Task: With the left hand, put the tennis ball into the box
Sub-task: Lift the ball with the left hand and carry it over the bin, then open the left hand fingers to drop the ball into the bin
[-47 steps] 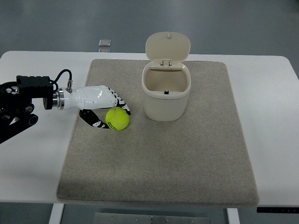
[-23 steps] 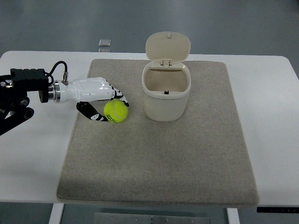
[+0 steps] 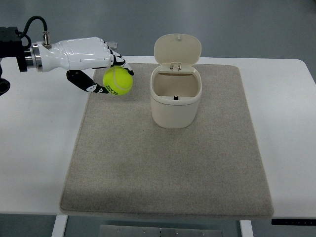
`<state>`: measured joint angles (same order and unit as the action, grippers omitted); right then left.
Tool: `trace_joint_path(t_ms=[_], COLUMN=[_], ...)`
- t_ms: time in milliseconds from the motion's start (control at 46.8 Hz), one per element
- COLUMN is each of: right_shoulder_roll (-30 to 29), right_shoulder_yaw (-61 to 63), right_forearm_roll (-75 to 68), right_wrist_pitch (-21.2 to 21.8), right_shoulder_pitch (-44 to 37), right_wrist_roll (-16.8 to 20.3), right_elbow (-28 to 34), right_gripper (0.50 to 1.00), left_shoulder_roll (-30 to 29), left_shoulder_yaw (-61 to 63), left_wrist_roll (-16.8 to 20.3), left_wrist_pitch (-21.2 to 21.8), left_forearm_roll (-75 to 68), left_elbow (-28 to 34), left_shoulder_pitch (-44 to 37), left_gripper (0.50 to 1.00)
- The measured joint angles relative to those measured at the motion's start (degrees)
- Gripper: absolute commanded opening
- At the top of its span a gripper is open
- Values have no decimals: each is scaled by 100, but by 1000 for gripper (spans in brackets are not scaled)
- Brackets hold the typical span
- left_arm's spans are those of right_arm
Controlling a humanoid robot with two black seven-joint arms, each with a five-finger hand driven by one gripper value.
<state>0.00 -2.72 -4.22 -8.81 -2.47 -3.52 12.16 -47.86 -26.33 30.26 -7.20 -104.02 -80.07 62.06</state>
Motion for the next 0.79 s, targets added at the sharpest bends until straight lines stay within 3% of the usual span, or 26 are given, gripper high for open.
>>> trace_joint_path(t_ms=[214,641,791], right_shoulder_roll=[0,0,0], right_shoulder_yaw=[0,0,0], right_forearm_roll=[0,-1,-1], right_wrist_pitch=[1,2,2], right_shoulder_pitch=[1,0,0], right_wrist_roll=[1,1,2], right_elbow=[-2,0,0], right_gripper=[901,901,901], left_shoulder_roll=[635,1950,2105], left_shoulder_yaw=[55,164,167], left_wrist_roll=[-34,-245,-249], left_wrist_pitch=[-404,-428,-417], left_forearm_roll=[-73,-616,-628], left_elbow=[145,1152,1205], left_shoulder_pitch=[561,704,688], left_gripper=[500,500,512])
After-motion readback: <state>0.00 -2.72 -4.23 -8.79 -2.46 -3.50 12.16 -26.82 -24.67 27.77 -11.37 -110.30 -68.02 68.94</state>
